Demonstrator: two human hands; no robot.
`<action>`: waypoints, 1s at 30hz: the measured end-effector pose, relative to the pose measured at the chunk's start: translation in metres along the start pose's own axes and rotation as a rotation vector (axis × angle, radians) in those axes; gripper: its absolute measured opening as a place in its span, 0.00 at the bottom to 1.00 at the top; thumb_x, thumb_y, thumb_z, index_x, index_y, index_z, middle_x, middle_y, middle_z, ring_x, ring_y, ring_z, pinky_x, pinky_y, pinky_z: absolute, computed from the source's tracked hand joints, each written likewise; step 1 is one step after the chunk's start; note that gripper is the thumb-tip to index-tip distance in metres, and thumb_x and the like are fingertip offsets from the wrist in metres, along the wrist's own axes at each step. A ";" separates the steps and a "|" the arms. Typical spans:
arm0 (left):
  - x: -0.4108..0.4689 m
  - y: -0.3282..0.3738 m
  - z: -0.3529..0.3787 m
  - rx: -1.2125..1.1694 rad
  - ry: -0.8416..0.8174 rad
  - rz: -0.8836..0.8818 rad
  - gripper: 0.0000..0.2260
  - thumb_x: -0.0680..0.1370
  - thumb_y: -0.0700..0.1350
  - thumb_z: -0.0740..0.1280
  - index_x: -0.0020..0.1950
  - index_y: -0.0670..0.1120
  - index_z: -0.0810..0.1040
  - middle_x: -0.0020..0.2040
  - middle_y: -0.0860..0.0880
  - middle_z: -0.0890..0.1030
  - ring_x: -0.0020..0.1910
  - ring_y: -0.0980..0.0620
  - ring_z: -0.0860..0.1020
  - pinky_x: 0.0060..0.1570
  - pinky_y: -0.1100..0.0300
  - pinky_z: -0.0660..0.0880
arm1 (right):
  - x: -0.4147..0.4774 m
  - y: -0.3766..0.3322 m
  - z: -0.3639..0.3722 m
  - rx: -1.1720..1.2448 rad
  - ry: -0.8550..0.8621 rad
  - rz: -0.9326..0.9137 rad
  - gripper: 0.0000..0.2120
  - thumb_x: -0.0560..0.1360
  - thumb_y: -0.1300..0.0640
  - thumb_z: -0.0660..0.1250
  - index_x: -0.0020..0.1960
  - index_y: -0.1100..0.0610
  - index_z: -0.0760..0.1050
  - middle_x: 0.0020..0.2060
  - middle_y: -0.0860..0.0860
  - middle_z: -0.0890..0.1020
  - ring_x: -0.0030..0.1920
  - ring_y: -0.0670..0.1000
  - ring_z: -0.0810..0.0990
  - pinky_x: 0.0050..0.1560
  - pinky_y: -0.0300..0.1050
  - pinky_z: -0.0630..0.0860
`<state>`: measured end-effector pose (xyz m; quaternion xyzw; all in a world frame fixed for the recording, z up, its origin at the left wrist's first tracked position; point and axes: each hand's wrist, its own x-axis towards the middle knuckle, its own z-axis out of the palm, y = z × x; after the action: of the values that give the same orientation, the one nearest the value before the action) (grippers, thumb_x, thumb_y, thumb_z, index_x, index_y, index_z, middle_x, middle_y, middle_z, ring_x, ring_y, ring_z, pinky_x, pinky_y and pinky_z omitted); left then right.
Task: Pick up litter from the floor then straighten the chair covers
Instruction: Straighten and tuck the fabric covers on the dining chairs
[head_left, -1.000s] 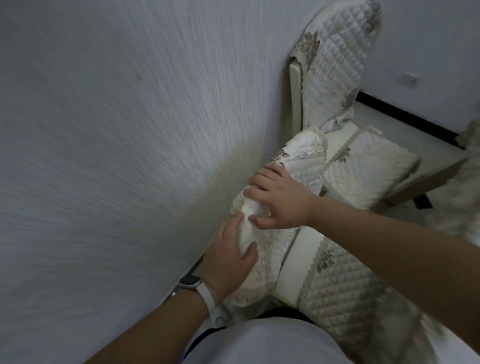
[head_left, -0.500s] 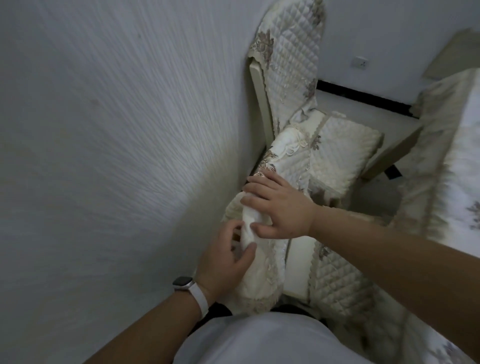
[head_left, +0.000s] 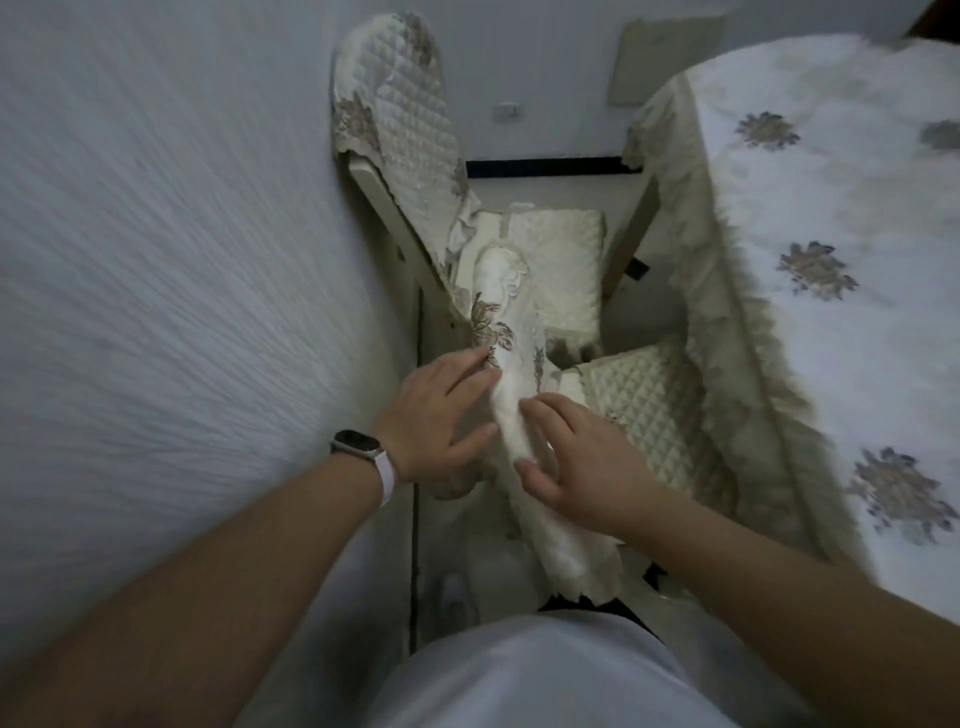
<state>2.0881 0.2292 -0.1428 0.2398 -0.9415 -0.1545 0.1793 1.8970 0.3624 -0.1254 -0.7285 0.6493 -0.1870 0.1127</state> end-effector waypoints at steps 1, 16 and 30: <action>0.006 -0.008 -0.002 0.031 -0.021 0.054 0.26 0.78 0.58 0.63 0.71 0.44 0.70 0.72 0.41 0.70 0.69 0.41 0.71 0.61 0.42 0.72 | -0.005 -0.008 0.002 0.000 0.019 0.063 0.29 0.74 0.43 0.65 0.70 0.59 0.69 0.62 0.54 0.75 0.57 0.54 0.77 0.53 0.48 0.77; 0.039 -0.029 0.015 0.152 -0.169 0.294 0.30 0.81 0.65 0.49 0.72 0.44 0.64 0.75 0.37 0.64 0.75 0.33 0.57 0.72 0.38 0.60 | -0.016 -0.029 0.024 0.019 0.152 0.347 0.27 0.71 0.44 0.65 0.68 0.53 0.70 0.54 0.50 0.78 0.45 0.55 0.80 0.35 0.45 0.74; 0.127 0.024 0.051 -0.027 -0.081 0.359 0.29 0.80 0.66 0.53 0.70 0.46 0.68 0.74 0.40 0.66 0.76 0.34 0.56 0.73 0.36 0.57 | -0.038 0.038 -0.031 -0.075 0.411 0.394 0.20 0.65 0.52 0.71 0.57 0.54 0.78 0.44 0.50 0.79 0.36 0.54 0.79 0.28 0.43 0.72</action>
<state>1.9533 0.1958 -0.1460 0.0591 -0.9735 -0.1421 0.1688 1.8468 0.3974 -0.1178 -0.5388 0.7939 -0.2813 -0.0143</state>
